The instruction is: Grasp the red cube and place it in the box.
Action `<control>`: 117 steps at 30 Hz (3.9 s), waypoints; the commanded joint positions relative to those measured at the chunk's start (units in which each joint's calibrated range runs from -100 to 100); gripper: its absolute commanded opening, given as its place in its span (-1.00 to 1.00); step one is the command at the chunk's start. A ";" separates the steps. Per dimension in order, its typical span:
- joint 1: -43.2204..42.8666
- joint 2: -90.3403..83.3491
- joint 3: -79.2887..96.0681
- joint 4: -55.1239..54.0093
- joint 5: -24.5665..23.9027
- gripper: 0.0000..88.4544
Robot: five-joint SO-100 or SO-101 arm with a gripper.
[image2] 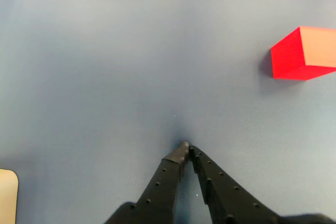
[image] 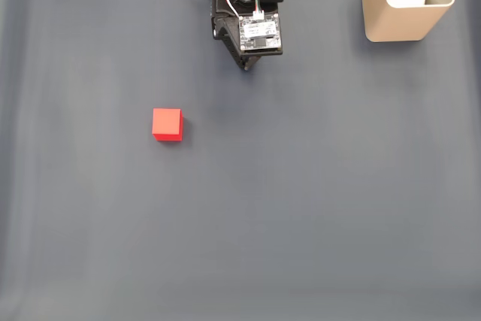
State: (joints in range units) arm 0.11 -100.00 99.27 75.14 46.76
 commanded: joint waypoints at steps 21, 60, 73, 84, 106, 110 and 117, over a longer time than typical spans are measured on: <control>-0.65 0.09 0.00 -21.76 -1.86 -0.99; 11.00 36.61 -46.76 -17.08 0.54 -0.98; 19.73 46.82 -54.06 -17.74 3.57 -0.91; 26.33 54.26 -55.52 -24.05 8.21 -0.70; 28.18 63.00 -57.16 -27.91 11.67 -0.35; 28.68 65.69 -57.34 -29.06 11.18 -0.25; 29.10 69.84 -58.25 -31.52 11.58 -0.18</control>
State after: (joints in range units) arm 28.52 -31.25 44.35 45.41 58.10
